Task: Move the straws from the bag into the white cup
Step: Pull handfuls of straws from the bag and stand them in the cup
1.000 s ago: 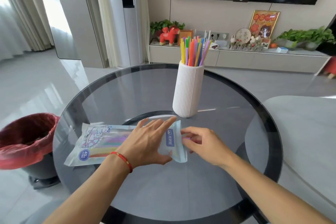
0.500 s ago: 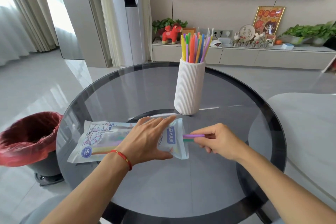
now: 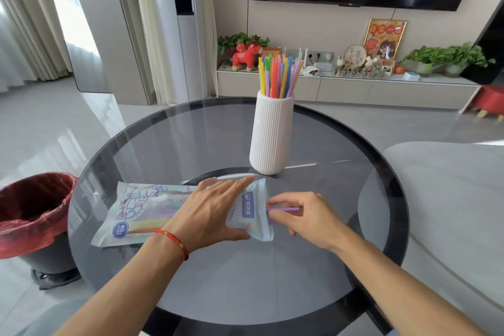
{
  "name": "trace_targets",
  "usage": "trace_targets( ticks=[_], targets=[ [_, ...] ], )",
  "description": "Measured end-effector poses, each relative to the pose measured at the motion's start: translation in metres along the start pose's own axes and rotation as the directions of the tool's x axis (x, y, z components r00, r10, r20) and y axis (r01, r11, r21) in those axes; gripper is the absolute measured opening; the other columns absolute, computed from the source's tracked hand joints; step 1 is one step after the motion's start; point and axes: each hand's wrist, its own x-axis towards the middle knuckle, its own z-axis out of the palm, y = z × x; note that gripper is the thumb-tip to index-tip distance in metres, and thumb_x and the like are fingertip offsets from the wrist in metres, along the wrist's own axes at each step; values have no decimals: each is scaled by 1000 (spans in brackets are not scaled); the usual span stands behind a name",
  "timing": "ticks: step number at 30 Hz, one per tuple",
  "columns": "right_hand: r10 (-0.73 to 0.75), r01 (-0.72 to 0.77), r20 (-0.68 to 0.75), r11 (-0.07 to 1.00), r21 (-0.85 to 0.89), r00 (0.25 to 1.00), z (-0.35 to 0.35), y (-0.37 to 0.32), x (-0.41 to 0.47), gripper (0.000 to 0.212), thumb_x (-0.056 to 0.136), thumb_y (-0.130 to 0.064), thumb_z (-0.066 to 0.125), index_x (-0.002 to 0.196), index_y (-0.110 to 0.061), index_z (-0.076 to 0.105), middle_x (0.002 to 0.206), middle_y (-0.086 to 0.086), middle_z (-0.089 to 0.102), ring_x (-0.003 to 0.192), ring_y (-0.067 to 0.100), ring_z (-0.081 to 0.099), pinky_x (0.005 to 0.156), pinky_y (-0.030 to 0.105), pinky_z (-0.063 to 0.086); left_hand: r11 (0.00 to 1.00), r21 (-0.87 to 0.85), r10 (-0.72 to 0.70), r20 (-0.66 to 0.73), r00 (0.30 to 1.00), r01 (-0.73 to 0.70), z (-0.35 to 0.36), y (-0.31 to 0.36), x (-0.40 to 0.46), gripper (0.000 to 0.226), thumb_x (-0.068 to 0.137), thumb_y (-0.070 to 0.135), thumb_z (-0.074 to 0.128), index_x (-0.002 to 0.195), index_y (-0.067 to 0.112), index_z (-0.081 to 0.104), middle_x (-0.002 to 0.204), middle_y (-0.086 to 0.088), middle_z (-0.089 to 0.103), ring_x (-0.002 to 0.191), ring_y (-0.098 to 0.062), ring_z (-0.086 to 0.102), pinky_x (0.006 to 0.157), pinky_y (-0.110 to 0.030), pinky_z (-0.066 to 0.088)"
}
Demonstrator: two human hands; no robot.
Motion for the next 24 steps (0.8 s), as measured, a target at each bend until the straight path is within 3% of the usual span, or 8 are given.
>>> trace_targets(
  ticks=[3, 6, 11, 14, 19, 24],
  targets=[
    [-8, 4, 112, 999, 39, 994, 0, 1, -4, 26, 90, -30, 81, 116, -37, 81, 88, -18, 81, 62, 3, 65, 55, 20, 50, 1000, -6, -1, 0, 1000, 1, 1, 1, 0, 108, 64, 70, 76, 154, 28, 34, 130, 9, 63, 115, -17, 59, 106, -41, 43],
    [33, -36, 69, 998, 46, 997, 0, 6, -3, 23, 94, -21, 78, 111, -34, 83, 69, -8, 75, 52, 11, 49, 56, 26, 47, 1000, -11, 5, 2, 1000, -5, 2, 2, 0, 108, 64, 70, 75, 154, 29, 33, 128, 10, 63, 114, -15, 58, 105, -37, 41],
    [70, -73, 58, 996, 53, 996, -29, 14, -10, 20, 97, -18, 75, 110, -29, 84, 69, -3, 73, 52, 11, 45, 53, 21, 42, 1000, -11, -8, 23, 1000, 8, 1, -3, -3, 109, 63, 74, 72, 154, 33, 30, 132, 12, 61, 117, -15, 58, 106, -41, 42],
    [122, -124, 34, 988, 96, 992, -60, 20, -19, 20, 97, -12, 74, 109, -23, 85, 68, 2, 70, 51, 10, 44, 49, 19, 38, 999, -36, -9, 13, 1000, 9, 0, -11, -5, 109, 59, 75, 72, 152, 38, 29, 131, 13, 62, 119, -12, 55, 99, -34, 39],
    [228, -217, -77, 967, 133, 971, -117, 34, -50, 21, 96, -12, 74, 108, -25, 85, 70, 5, 69, 52, 10, 44, 44, 20, 32, 997, -41, -64, 83, 994, 68, -2, -21, -9, 116, 58, 79, 72, 155, 38, 23, 141, 13, 57, 129, -14, 52, 106, -37, 36],
    [268, -207, -192, 935, 288, 944, -138, 40, -78, 22, 94, -7, 72, 109, -17, 84, 73, 11, 68, 51, 9, 45, 43, 18, 30, 996, -46, -62, 161, 985, 70, -7, -18, -3, 126, 58, 80, 74, 159, 34, 15, 148, 11, 48, 134, -16, 48, 111, -35, 32]
  ],
)
